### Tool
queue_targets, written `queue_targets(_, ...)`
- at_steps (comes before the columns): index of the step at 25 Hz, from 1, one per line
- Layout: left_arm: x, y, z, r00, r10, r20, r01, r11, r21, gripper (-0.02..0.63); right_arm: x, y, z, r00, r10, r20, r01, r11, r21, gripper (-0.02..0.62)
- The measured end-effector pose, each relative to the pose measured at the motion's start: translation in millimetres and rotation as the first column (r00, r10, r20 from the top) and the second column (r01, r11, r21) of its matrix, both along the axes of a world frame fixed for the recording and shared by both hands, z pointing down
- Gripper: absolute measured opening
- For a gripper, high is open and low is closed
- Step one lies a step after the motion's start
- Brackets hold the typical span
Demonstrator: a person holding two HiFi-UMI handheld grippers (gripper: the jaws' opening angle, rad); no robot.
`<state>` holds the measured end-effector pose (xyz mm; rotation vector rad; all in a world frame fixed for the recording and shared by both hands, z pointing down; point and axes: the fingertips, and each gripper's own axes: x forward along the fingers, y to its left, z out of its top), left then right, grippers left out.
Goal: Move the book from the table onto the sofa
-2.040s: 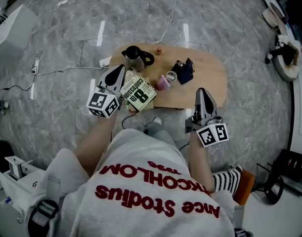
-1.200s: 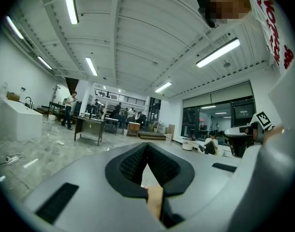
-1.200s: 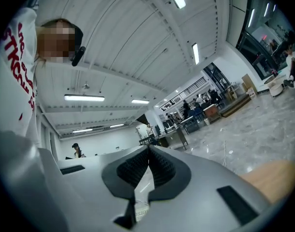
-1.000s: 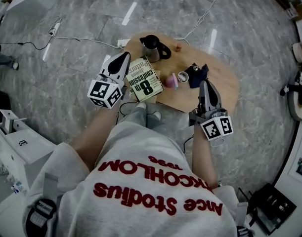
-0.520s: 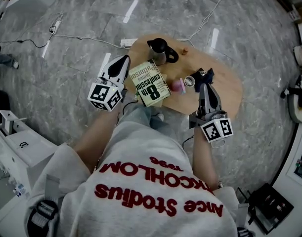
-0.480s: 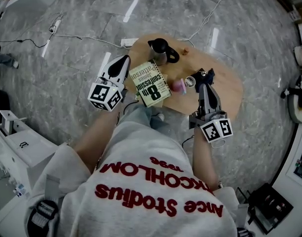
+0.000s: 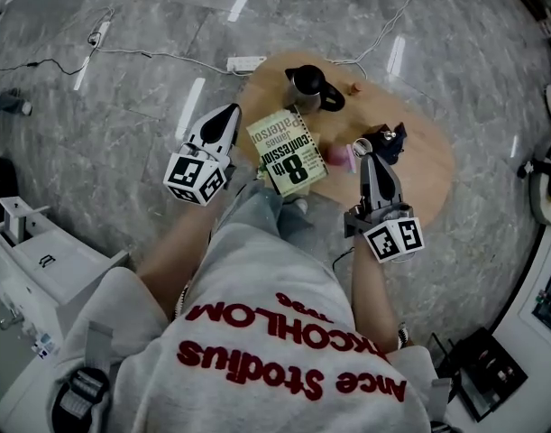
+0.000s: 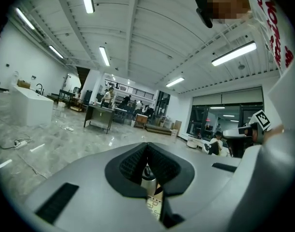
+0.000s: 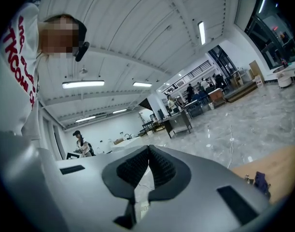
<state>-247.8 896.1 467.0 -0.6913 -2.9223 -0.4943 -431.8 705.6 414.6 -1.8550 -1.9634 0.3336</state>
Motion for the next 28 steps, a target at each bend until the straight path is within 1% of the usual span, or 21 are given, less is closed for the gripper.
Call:
queue_targets(3, 0, 3, 12, 0.999, 0.022, 0.038, -0.024, 0.999, 0.036, 0.017, 4, 4, 20, 1.000, 0.002, -0.016, -0.002, 0.999, 0.038, 0.028)
queue_targets(5, -1, 6, 22, 0.999, 0.032, 0.038, -0.034, 0.998, 0.050, 0.017, 5, 5, 36, 1.000, 0.010, -0.026, -0.008, 0.998, 0.067, 0.028)
queue_targets(8, -2, 11, 40, 0.999, 0.048, 0.016, -0.049, 0.996, 0.072, 0.017, 8, 5, 61, 0.999, 0.025, -0.045, -0.019, 0.992, 0.121, 0.028)
queue_targets(13, -4, 23, 80, 0.995, 0.093, -0.043, -0.087, 0.989, 0.116, 0.017, 13, 7, 105, 0.996, 0.048, -0.076, -0.030, 0.974, 0.226, 0.028)
queue_targets(18, -5, 33, 124, 0.989, 0.136, -0.059, -0.122, 0.973, 0.198, 0.018, 17, 10, 148, 0.994, 0.048, -0.101, -0.016, 0.954, 0.298, 0.029)
queue_targets(22, -4, 33, 162, 0.981, 0.172, -0.094, -0.140, 0.950, 0.278, 0.018, 22, 17, 168, 0.992, 0.040, -0.123, 0.003, 0.945, 0.326, 0.029)
queue_targets(24, -3, 31, 183, 0.976, 0.189, -0.112, -0.143, 0.934, 0.327, 0.018, 24, 21, 176, 0.991, 0.038, -0.130, 0.007, 0.943, 0.332, 0.029)
queue_targets(26, -3, 25, 202, 0.971, 0.206, -0.120, -0.146, 0.911, 0.385, 0.025, 26, 25, 182, 0.990, 0.034, -0.135, 0.014, 0.941, 0.338, 0.029)
queue_targets(28, -3, 19, 218, 0.967, 0.221, -0.128, -0.146, 0.889, 0.434, 0.103, 30, 27, 188, 0.990, 0.027, -0.139, 0.023, 0.938, 0.347, 0.029)
